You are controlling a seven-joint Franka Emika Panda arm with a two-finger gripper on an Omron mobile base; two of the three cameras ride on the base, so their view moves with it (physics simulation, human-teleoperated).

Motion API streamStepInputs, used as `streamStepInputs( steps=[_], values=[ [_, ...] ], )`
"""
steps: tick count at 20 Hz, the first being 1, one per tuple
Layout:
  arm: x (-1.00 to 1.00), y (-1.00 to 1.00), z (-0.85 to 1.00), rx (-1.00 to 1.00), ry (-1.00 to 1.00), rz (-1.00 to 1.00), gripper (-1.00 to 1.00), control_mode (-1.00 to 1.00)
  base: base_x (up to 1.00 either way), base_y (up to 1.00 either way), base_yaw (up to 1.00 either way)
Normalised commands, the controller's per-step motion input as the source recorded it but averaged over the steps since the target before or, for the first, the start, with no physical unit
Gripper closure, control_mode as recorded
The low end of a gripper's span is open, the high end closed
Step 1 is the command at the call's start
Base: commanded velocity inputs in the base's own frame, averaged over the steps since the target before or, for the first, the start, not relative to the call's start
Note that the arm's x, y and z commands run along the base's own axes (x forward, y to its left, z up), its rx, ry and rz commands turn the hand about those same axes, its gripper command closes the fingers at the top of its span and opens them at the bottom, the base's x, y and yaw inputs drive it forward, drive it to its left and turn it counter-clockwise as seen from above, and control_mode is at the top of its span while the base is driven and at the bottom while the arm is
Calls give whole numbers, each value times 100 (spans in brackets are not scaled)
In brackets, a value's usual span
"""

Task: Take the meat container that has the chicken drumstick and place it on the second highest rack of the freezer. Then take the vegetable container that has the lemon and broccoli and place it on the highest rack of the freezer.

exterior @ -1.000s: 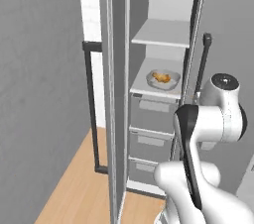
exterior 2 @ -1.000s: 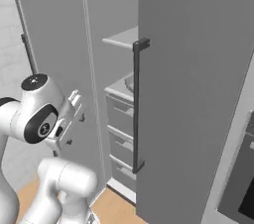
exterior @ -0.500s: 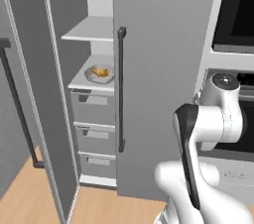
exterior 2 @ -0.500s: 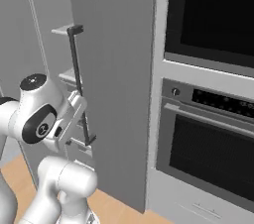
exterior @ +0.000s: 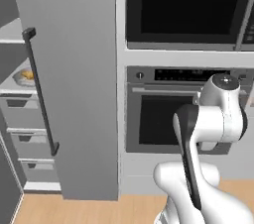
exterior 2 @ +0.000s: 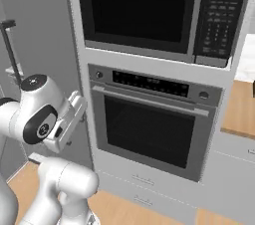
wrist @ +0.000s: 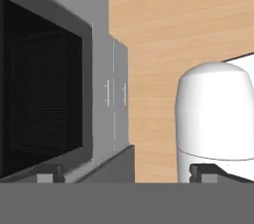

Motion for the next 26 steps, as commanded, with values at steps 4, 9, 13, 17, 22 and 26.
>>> streamStepInputs(
  steps=[4, 9, 13, 17, 22, 26],
  values=[
    [0, 0, 0, 0, 0, 0, -100, 100, -35, -100, -38],
    [0, 0, 0, 0, 0, 0, -100, 100, 0, -100, -29],
    [0, 0, 0, 0, 0, 0, -100, 100, 0, -100, -23],
    [0, 0, 0, 0, 0, 0, -100, 100, 1, -100, -20],
    [0, 0, 0, 0, 0, 0, -100, 100, 16, -100, -15],
    [0, 0, 0, 0, 0, 0, -100, 100, 61, -88, 11]
  ],
)
